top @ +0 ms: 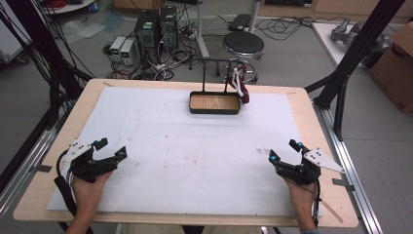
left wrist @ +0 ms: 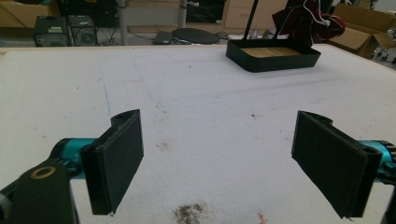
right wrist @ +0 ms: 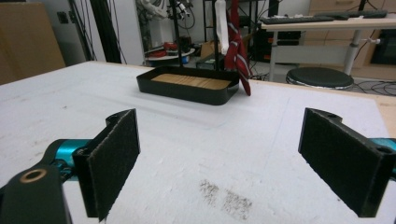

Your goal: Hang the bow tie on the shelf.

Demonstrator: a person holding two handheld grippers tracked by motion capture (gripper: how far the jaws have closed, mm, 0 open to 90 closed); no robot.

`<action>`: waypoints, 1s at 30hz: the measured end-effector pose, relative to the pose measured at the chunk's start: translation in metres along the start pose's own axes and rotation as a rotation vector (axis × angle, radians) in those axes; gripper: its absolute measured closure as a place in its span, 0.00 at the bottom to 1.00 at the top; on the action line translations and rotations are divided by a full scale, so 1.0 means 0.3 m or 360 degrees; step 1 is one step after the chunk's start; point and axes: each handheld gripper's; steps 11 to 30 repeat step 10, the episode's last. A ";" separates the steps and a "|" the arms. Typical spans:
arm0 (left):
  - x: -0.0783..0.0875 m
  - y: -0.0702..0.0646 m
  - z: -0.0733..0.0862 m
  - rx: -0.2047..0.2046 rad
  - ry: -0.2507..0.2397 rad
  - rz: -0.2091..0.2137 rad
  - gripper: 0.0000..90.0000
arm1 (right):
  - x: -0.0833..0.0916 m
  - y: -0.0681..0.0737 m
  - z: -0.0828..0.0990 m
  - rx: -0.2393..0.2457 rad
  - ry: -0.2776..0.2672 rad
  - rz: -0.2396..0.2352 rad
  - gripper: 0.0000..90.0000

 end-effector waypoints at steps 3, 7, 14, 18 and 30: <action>-0.001 0.000 0.000 0.0003 0.0000 -0.0003 0.19 | -0.002 0.007 0.007 0.0019 0.0003 0.0009 0.13; -0.002 0.001 0.001 -0.0002 0.0006 -0.0002 0.19 | 0.001 0.008 0.007 0.0031 -0.0005 0.0006 0.13; -0.002 0.001 0.001 -0.0002 0.0008 -0.0004 0.19 | 0.002 0.008 0.007 0.0035 -0.0009 0.0011 0.13; -0.002 0.001 0.001 -0.0002 0.0008 -0.0004 0.19 | 0.002 0.008 0.007 0.0035 -0.0009 0.0011 0.13; -0.002 0.001 0.001 -0.0002 0.0008 -0.0004 0.19 | 0.002 0.008 0.007 0.0035 -0.0009 0.0011 0.13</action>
Point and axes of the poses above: each handheld gripper's, and its own axes: x roughly backward along the jaws, z roughly out of its underside, y roughly to its left, and after that the axes turned 15 degrees about -x, right-handed
